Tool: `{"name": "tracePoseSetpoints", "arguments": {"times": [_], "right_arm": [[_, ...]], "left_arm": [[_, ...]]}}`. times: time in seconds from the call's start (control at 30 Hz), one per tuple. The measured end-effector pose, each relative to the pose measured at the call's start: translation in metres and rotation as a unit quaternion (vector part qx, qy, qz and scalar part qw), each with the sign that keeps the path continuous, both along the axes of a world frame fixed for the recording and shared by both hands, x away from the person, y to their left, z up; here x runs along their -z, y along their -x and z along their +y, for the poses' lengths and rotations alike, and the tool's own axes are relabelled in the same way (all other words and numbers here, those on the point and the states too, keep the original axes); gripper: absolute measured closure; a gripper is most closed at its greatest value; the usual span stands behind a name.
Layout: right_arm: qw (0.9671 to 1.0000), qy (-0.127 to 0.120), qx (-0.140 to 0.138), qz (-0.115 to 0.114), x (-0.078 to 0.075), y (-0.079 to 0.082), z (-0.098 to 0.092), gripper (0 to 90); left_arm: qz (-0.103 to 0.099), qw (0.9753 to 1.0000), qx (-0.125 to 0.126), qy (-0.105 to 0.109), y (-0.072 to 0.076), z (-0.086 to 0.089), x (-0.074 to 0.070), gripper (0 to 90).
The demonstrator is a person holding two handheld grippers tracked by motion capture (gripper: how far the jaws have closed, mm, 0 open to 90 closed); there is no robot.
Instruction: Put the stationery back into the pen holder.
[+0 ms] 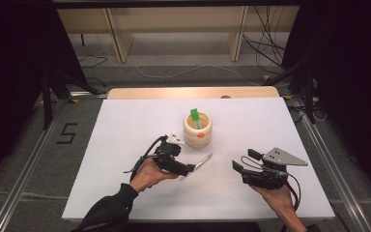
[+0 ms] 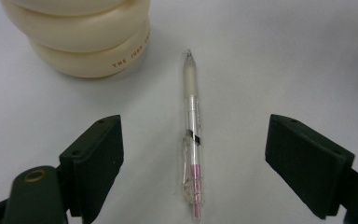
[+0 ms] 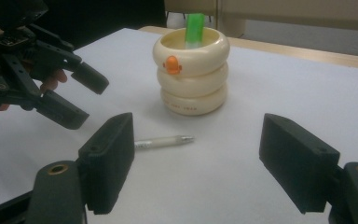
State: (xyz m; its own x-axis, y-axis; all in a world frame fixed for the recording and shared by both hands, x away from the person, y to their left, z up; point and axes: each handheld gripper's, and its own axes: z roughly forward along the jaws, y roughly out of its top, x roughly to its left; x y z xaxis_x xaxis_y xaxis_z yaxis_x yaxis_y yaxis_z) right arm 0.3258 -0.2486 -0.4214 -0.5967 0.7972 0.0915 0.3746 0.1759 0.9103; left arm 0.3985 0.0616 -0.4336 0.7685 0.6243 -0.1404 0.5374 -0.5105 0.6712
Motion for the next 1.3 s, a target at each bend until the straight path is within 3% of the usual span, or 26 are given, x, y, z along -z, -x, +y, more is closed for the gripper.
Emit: {"name": "tracePoseSetpoints", "arguments": {"times": [0.6, 0.9, 0.93, 1.07, 1.3], "right_arm": [[1.0000, 0.001, -0.002, 0.004, 0.002, 0.007, -0.003, 27.0], [0.9999, 0.005, -0.007, 0.009, 0.004, 0.008, -0.002, 27.0], [0.9999, 0.004, -0.007, 0.009, 0.004, 0.009, -0.002, 27.0], [0.9999, 0.004, -0.008, 0.008, 0.004, 0.009, -0.002, 27.0], [0.9999, 0.009, -0.012, 0.009, 0.005, 0.009, 0.000, 27.0]], "left_arm": [[0.024, 0.9986, 0.024, -0.041, -0.014, -0.020, 0.010, 25.5], [0.025, 0.9976, 0.029, -0.058, -0.020, -0.035, 0.011, 35.3], [0.024, 0.9963, 0.035, -0.075, -0.021, -0.039, 0.012, 36.2], [0.025, 0.9949, 0.037, -0.090, -0.023, -0.047, 0.015, 40.7], [0.025, 0.9939, 0.035, -0.102, -0.026, -0.052, 0.020, 48.8]]}}
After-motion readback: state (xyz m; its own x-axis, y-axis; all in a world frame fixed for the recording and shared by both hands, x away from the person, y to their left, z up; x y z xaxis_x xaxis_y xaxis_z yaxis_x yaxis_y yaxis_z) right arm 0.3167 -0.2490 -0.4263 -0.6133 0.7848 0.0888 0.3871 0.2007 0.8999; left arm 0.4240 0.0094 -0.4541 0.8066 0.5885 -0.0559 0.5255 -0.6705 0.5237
